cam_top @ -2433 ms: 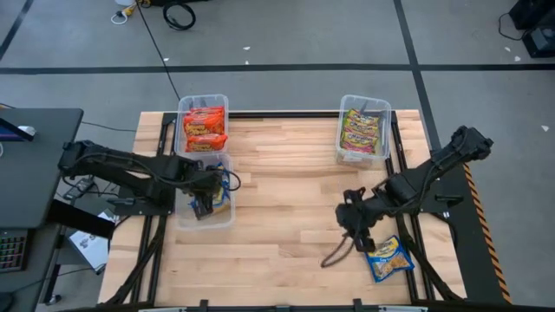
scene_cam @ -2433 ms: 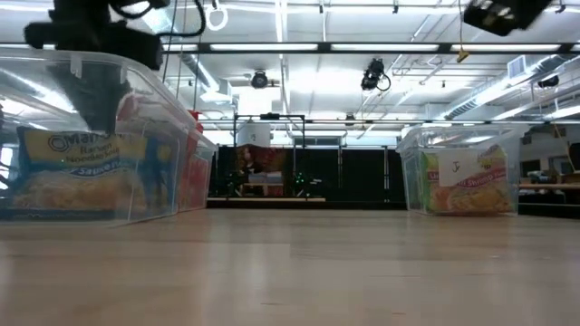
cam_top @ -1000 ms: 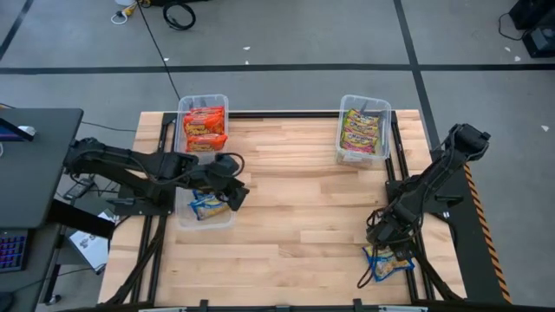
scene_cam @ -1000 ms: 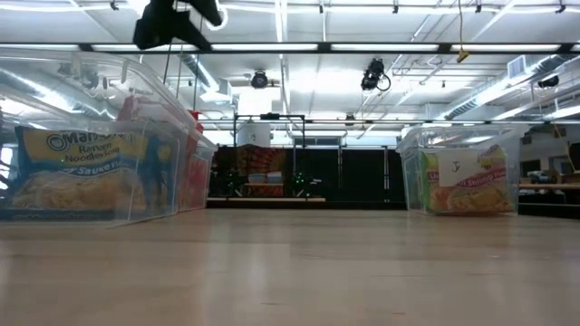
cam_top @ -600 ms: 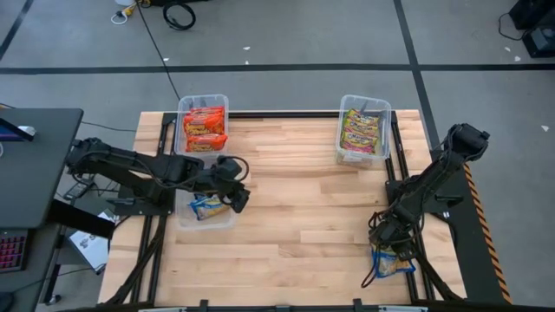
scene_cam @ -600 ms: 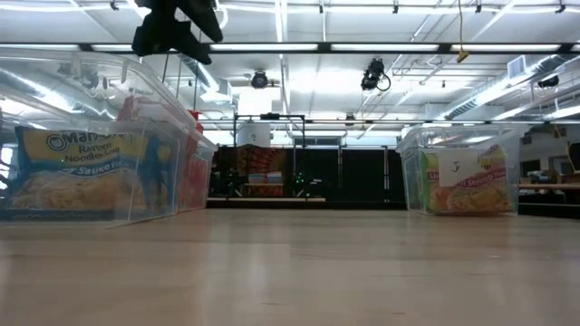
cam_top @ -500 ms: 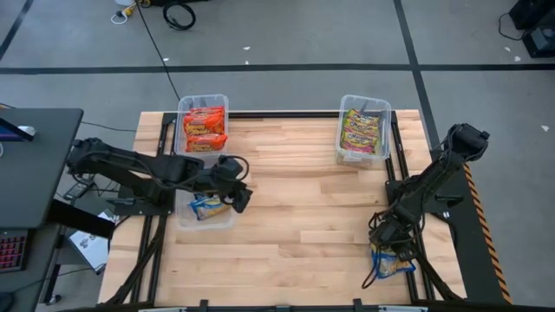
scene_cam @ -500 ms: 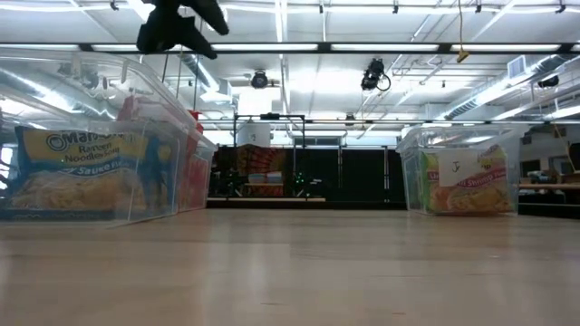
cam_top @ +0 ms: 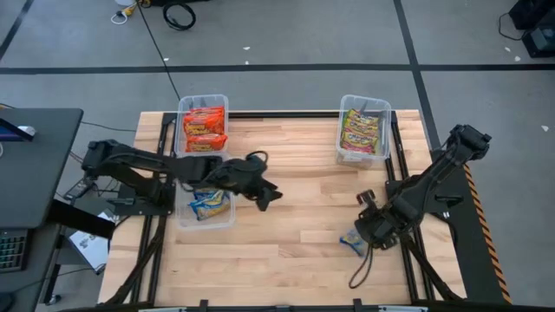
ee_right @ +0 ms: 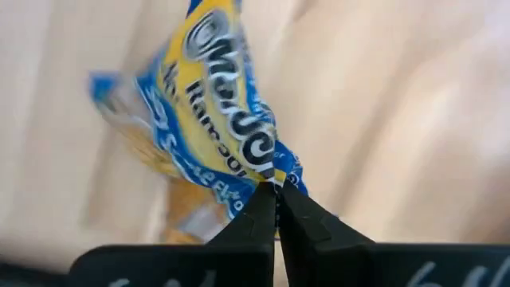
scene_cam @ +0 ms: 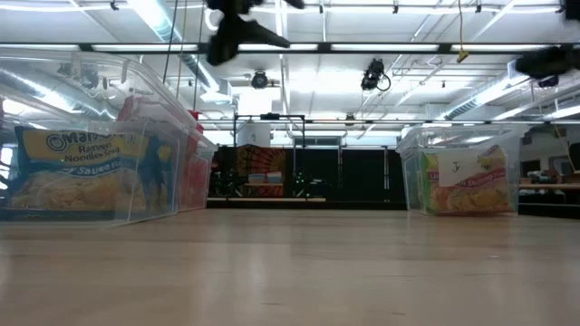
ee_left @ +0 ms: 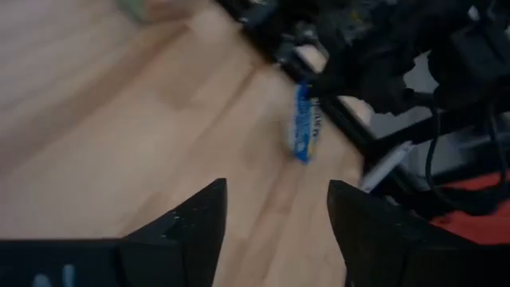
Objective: Sort Maruchan noodles
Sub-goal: Put the blue noodle pack into the bottom transparent bin
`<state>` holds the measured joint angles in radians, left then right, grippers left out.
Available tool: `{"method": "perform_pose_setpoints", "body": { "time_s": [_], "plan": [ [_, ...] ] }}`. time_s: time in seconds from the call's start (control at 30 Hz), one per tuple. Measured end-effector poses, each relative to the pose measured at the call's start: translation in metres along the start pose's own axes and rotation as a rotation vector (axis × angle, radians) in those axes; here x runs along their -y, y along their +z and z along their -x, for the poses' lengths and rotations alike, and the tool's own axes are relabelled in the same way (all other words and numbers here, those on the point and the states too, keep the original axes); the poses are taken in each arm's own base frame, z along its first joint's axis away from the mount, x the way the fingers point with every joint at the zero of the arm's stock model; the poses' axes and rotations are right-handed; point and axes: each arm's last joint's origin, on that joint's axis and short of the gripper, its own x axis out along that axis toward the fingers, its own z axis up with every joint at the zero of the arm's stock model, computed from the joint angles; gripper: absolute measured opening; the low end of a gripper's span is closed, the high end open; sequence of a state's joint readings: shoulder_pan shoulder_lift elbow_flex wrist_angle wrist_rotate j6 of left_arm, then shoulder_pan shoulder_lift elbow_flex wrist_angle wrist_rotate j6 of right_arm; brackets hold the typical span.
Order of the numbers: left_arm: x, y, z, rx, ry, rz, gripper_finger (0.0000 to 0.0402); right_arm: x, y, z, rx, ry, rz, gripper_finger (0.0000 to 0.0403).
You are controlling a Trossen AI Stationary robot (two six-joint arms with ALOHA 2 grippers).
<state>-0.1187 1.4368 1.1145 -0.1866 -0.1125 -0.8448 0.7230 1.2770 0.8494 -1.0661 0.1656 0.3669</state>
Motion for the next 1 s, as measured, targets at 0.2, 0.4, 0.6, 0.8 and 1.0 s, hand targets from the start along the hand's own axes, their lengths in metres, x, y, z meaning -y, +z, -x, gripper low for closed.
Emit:
{"method": "perform_pose_setpoints", "body": {
  "time_s": [0.2, 0.4, 0.6, 0.8, 1.0],
  "plan": [
    [-0.012, 0.005, -0.048, -0.027, -0.163, 0.007, 0.0269, 0.028, 0.025, 0.032, 0.12, -0.176, 0.029, 0.0008],
    [-0.02, 0.004, -0.09, 0.073, -0.279, -0.038, 0.0295, 0.053, 0.043, 0.031, 0.225, -0.219, -0.003, 0.0008],
    [-0.033, -0.007, -0.111, 0.093, -0.202, -0.091, 0.0295, 0.07, 0.056, 0.033, 0.332, -0.229, -0.05, 0.0008],
    [-0.039, -0.015, -0.121, 0.022, -0.223, -0.024, 0.0295, 0.085, 0.069, 0.036, 0.457, -0.234, -0.092, 0.0008],
    [-0.034, -0.013, -0.123, 0.051, -0.306, -0.027, 0.0295, 0.103, 0.075, 0.038, 0.525, -0.251, -0.157, 0.0008]
  ]
}}
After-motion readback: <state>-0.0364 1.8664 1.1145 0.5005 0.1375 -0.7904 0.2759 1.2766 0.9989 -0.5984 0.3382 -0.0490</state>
